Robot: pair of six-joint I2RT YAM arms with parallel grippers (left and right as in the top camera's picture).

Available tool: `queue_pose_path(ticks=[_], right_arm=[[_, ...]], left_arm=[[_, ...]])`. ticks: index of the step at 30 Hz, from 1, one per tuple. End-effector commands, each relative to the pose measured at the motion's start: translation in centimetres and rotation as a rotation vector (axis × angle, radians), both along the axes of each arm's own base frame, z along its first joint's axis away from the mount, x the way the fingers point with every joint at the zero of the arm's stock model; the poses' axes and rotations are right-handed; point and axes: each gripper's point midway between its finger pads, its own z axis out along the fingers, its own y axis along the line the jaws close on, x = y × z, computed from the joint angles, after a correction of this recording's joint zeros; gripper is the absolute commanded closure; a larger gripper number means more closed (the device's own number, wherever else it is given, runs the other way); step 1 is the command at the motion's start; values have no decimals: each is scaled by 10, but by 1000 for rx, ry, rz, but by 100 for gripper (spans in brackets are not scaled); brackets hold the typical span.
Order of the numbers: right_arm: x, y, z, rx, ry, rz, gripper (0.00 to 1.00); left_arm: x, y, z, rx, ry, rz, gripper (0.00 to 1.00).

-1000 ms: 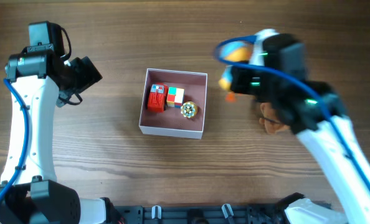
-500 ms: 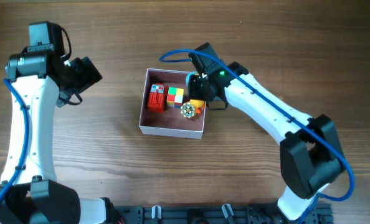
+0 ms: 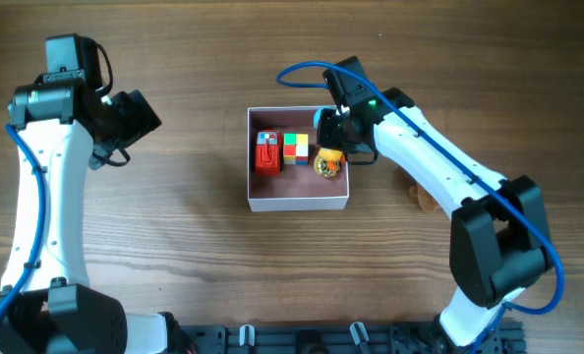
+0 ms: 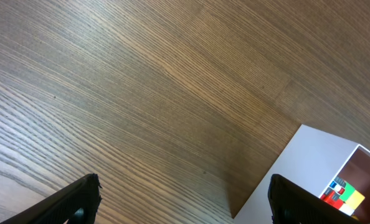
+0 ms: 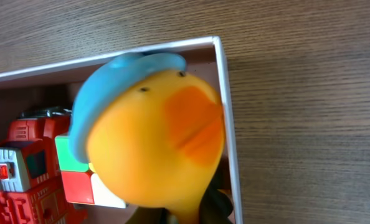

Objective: Pack container
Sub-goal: 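Place the yellow duck into the box's right side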

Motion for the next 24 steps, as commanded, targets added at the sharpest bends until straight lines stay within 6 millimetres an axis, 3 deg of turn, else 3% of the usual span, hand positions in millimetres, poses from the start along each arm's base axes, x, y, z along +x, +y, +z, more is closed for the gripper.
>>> queue_pose_path(ticks=[1, 3, 14, 18, 21, 23, 24], right_arm=[[1, 3, -1, -1, 0, 32, 66], [0, 3, -1, 0, 2, 36, 62], [0, 4, -1, 3, 2, 41, 63], [3, 5, 3, -7, -27, 95, 58], [12, 5, 21, -33, -92, 147, 53], [20, 5, 43, -47, -148, 183, 46], [24, 4, 63, -63, -190, 206, 43]], left_arm=[[-1, -1, -4, -8, 13, -15, 13], [-1, -1, -4, -8, 13, -16, 13], [-1, -1, -4, -8, 13, -16, 13], [-1, -1, -4, -8, 13, -16, 13], [-1, -1, -4, -8, 12, -16, 13], [-1, -1, -4, -8, 12, -16, 13], [-1, -1, -4, -8, 12, -16, 13]])
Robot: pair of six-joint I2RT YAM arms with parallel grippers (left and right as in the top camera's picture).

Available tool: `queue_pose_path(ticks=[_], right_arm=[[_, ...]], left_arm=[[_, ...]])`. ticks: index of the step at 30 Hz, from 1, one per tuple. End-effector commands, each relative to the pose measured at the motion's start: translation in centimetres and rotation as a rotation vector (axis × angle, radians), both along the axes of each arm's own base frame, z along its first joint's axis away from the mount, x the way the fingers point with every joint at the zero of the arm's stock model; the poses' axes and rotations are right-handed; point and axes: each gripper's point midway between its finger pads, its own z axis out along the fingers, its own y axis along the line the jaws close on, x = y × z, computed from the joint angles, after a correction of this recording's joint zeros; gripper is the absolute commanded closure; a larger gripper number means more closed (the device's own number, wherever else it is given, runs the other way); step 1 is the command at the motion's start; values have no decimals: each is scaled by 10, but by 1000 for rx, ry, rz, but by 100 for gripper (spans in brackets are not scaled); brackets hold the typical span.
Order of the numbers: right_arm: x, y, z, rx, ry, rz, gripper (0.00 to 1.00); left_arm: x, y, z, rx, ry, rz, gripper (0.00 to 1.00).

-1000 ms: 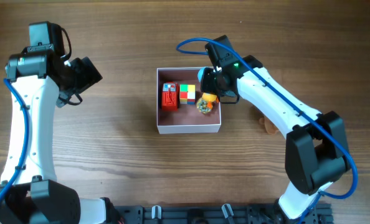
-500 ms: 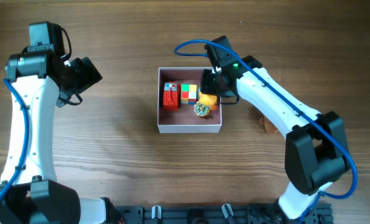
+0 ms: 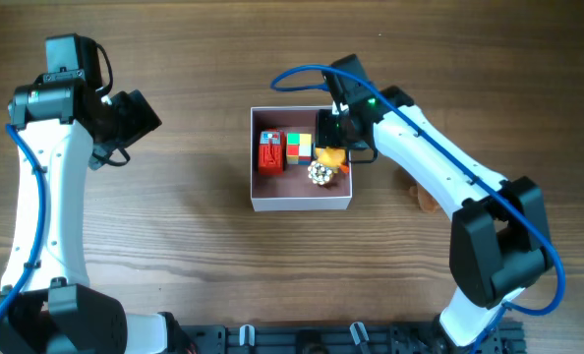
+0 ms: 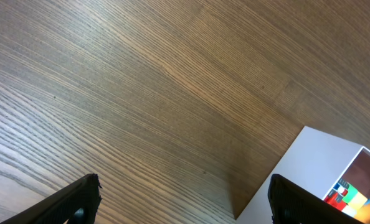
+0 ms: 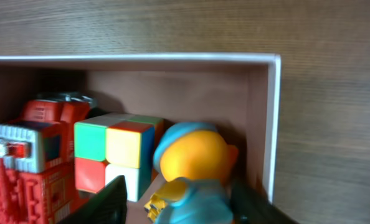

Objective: Pack container
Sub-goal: 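Place the yellow duck into the box's right side, then move the right gripper to the brown plush bear and grasp it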

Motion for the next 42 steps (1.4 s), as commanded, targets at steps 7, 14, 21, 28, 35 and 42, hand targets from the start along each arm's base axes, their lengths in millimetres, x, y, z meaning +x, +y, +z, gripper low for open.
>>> queue_pose_path(ticks=[7, 14, 21, 28, 35, 42], right_arm=[[13, -65, 182, -43, -339, -112, 28], [-48, -226, 152, -116, -22, -607, 0], [-72, -229, 38, -128, 211, -474, 0], [-99, -211, -42, -149, 375, -250, 0], [-102, -211, -61, -152, 424, -279, 64], [-78, -201, -9, -92, 340, -262, 81]], left_arm=[[-1, -1, -4, -8, 13, -16, 13], [-1, -1, -4, -8, 13, -16, 13], [-1, -1, -4, -8, 13, -15, 13], [-1, -1, -4, -8, 13, -15, 13], [-1, -1, -4, -8, 13, -15, 13], [-1, -1, -4, -8, 14, -15, 12]])
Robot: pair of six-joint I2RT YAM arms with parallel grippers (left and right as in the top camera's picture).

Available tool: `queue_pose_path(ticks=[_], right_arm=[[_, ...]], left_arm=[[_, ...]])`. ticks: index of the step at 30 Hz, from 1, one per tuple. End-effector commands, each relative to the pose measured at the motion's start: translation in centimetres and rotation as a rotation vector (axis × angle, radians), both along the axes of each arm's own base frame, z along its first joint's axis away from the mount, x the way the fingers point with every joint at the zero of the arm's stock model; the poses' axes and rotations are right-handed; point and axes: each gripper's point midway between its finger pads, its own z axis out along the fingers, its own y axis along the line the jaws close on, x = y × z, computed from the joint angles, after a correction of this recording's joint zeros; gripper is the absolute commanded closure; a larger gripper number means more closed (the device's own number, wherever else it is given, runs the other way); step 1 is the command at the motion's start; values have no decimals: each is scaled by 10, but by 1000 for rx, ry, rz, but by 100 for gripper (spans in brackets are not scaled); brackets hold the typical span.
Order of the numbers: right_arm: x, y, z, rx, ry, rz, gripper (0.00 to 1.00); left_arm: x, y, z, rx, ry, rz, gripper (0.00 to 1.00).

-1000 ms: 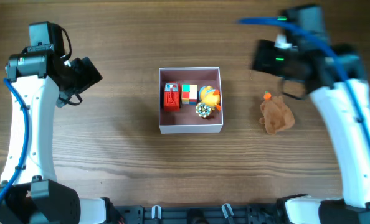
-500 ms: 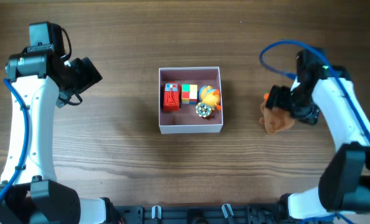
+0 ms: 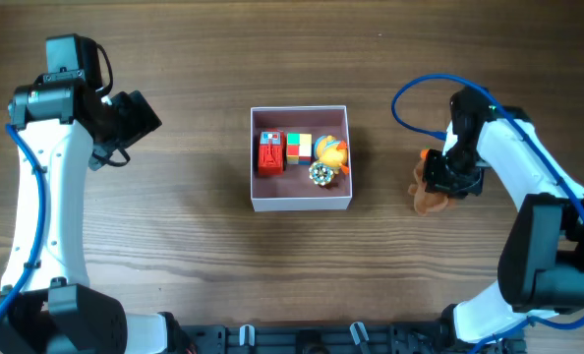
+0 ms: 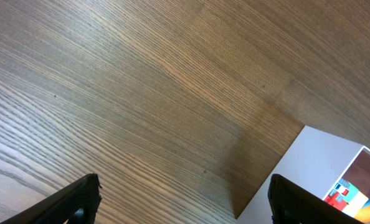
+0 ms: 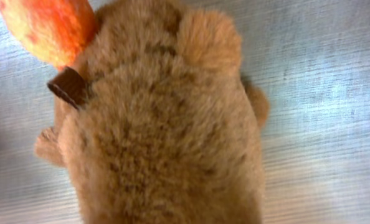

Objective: Pack container
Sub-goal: 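Move the right gripper to the brown plush bear and grasp it, then lower the brown bear into the box and release it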

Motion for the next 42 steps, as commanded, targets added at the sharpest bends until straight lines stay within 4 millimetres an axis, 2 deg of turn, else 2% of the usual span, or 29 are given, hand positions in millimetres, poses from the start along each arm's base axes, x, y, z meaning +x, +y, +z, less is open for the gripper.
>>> queue_pose_path(ticks=[1, 3, 4, 5, 7, 8, 9, 11, 13, 16, 18, 19, 21, 25, 27, 28, 29, 31, 33, 38, 42], right_arm=[[38, 13, 60, 40, -162, 33, 81], [59, 28, 113, 49, -305, 113, 81], [71, 44, 150, 49, -418, 199, 81], [75, 55, 169, 50, -476, 257, 81], [79, 98, 218, 60, -633, 463, 81], [75, 132, 236, 77, -701, 603, 81], [71, 151, 238, 89, -720, 676, 81], [58, 191, 233, 115, -717, 835, 81], [46, 227, 215, 117, -677, 967, 80], [39, 253, 176, 92, -570, 1050, 82], [35, 259, 147, 87, -484, 1072, 82], [32, 258, 119, 78, -400, 1073, 82], [27, 251, 89, 58, -307, 1077, 82], [15, 231, 52, -8, -199, 1114, 82], [8, 226, 43, -11, -168, 1147, 75], [5, 223, 40, -12, -153, 1156, 62], [2, 222, 37, -13, -143, 1156, 37], [4, 222, 37, -12, -150, 1155, 31], [6, 224, 38, -12, -160, 1155, 16], [12, 220, 40, -56, -172, 1162, 12], [24, 228, 70, -58, -242, 1158, 10]], left_arm=[[-1, -1, -4, -8, 12, -15, 12], [-1, -1, -4, -8, 14, -15, 12], [-1, -1, -4, -8, 14, -15, 12], [-1, -1, -4, -8, 14, -15, 13], [-1, -1, -4, -9, 13, -15, 12], [-1, -1, -4, -9, 13, -15, 12], [-1, -1, -4, -9, 14, -15, 13], [-2, -1, -4, -9, 15, -15, 12], [-2, -1, -4, -9, 14, -15, 12], [-2, -1, -4, -9, 17, -15, 12], [-3, -1, -4, -9, 18, -15, 12], [-3, -1, -4, -9, 21, -15, 12], [-3, -1, -4, -10, 21, -15, 12], [-3, -1, -4, -9, 19, -15, 12], [-3, -1, -4, -9, 20, -14, 13], [-3, -1, -4, -9, 21, -15, 12], [-3, -1, -4, -9, 21, -15, 12], [-3, -1, -4, -10, 21, -14, 12], [-3, -1, -4, -10, 21, -15, 12], [-3, -1, -4, -9, 21, -15, 12], [-3, -1, -4, -9, 21, -15, 12]])
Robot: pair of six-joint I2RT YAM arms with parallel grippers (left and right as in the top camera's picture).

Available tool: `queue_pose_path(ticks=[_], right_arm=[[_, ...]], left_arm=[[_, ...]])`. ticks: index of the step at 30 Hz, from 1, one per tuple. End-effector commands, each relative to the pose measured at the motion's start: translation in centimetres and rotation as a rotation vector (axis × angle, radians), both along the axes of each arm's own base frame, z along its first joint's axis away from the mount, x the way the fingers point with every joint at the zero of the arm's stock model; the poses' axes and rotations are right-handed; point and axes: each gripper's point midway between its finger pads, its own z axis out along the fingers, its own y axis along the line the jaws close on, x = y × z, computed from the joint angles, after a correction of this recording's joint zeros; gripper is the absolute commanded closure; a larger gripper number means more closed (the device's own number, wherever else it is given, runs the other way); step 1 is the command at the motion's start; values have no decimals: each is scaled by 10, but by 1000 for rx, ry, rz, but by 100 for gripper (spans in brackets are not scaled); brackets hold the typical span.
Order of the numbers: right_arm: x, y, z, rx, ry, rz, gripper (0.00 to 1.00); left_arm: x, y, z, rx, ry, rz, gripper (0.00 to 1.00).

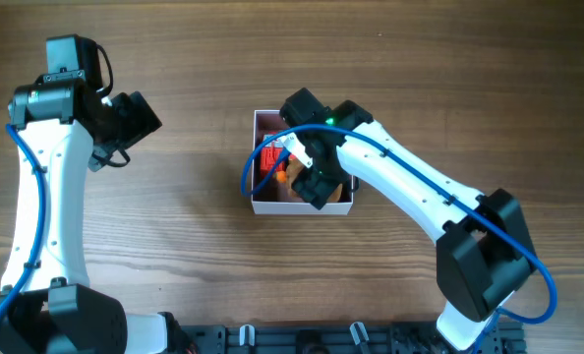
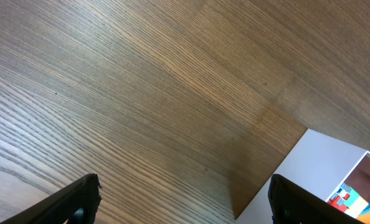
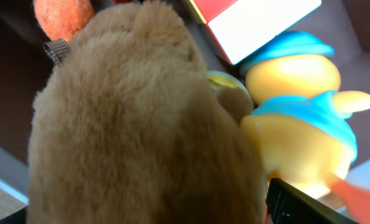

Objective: Pack container
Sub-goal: 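Lower the brown bear into the box and release it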

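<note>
The white box (image 1: 302, 206) sits mid-table with a red robot toy (image 1: 268, 157) at its left end. My right gripper (image 1: 318, 184) is down inside the box, shut on a brown plush toy (image 3: 135, 124) with an orange tuft (image 3: 63, 14). In the right wrist view the plush fills the frame, pressed beside a yellow duck with a blue cap (image 3: 297, 118) and a colour cube (image 3: 247, 18); one dark finger (image 3: 297, 205) shows at its right. My left gripper (image 2: 185, 202) hangs open over bare wood, left of the box's corner (image 2: 316, 168).
The right arm and its blue cable (image 1: 272, 147) cross over the box's right half and hide much of its contents. The left arm (image 1: 36, 177) stands at the far left. A dark rail (image 1: 302, 339) runs along the front edge.
My right gripper was over the brown plush toy on the table to the right of the box. Now it is inside the box, shut on the plush. The left arm has not moved.
My right gripper first held the yellow duck over the box's right end. Then the duck lay in the box beside the cube, with the jaws open above it. Later the gripper was at the plush on the table, and now the plush is in the box.
</note>
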Motion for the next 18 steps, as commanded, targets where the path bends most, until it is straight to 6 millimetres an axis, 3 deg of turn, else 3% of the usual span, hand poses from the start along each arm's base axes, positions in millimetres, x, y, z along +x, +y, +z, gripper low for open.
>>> queue_pose_path(ticks=[1, 3, 5, 10, 14, 15, 16, 18], right_arm=[[17, 8, 35, 32, -87, 11, 9], [24, 13, 62, 67, -133, 12, 1], [27, 16, 83, 91, -166, 21, 0], [23, 19, 93, 129, -167, 10, 4], [5, 38, 92, 244, -66, 33, 71], [2, 41, 91, 258, -52, 36, 82], [-1, 45, 92, 276, -37, 44, 87], [-5, 49, 92, 279, -31, 58, 88]], left_arm=[[-1, -1, -3, -8, 11, -14, 13], [-1, -1, -3, -8, 11, -14, 13], [-1, -1, -3, -8, 11, -14, 12], [-1, -1, -3, -8, 10, -14, 13], [0, -1, -3, -8, 10, -14, 12], [0, -1, -3, -8, 8, -14, 12], [0, -1, -3, -8, 8, -15, 12], [0, -1, -3, -8, 7, -15, 13]])
